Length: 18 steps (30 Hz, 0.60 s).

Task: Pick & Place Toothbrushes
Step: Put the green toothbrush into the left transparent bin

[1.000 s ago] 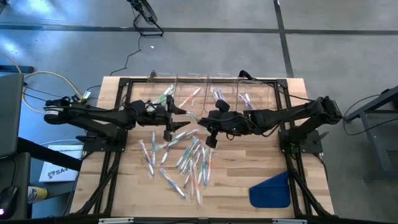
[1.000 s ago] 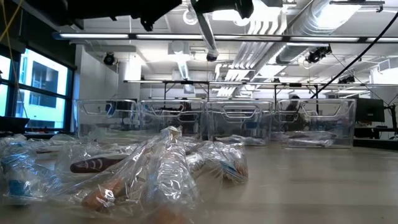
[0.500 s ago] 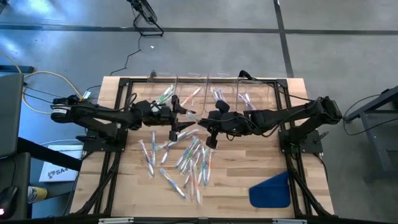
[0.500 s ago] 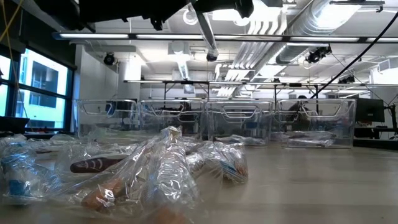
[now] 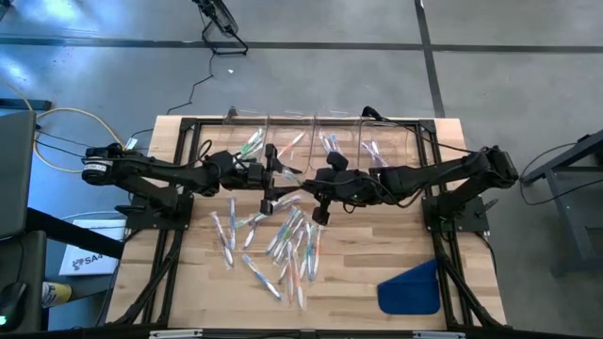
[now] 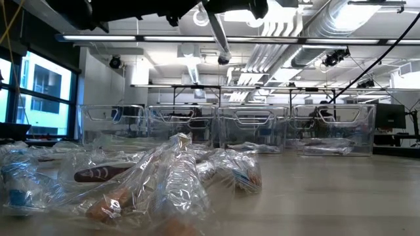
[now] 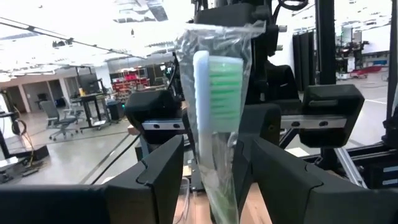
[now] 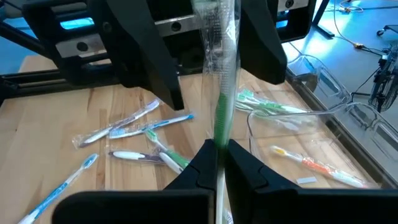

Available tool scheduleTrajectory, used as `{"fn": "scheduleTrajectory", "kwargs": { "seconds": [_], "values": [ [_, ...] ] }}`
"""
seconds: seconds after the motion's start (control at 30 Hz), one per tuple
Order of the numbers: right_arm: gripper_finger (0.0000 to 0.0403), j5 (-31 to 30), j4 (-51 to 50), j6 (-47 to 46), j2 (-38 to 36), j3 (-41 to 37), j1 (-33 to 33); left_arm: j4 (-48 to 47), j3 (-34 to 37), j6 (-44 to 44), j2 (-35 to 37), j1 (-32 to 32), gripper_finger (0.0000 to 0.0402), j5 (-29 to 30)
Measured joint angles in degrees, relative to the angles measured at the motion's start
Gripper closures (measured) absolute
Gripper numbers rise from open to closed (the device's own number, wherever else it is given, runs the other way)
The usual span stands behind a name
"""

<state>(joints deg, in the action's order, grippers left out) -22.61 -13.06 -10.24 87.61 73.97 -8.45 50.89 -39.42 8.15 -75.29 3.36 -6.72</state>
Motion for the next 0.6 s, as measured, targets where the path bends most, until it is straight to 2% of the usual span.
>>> {"fn": "scheduleTrajectory", "kwargs": {
  "seconds": [0.2,0.5,0.6],
  "values": [
    [0.0399,0.0,0.0,0.0,-0.02,0.0,0.0,-0.04,0.0,0.39,0.02,0.0,0.0234,0.2],
    [0.0399,-0.57,-0.07,0.09,-0.04,0.0,0.0,-0.04,0.0,0.47,0.02,0.02,0.0367,1.21],
    [0.0399,-0.45,-0.18,0.46,-0.04,0.0,0.0,-0.08,0.0,0.19,0.02,0.0,0.039,1.11]
  ]
}}
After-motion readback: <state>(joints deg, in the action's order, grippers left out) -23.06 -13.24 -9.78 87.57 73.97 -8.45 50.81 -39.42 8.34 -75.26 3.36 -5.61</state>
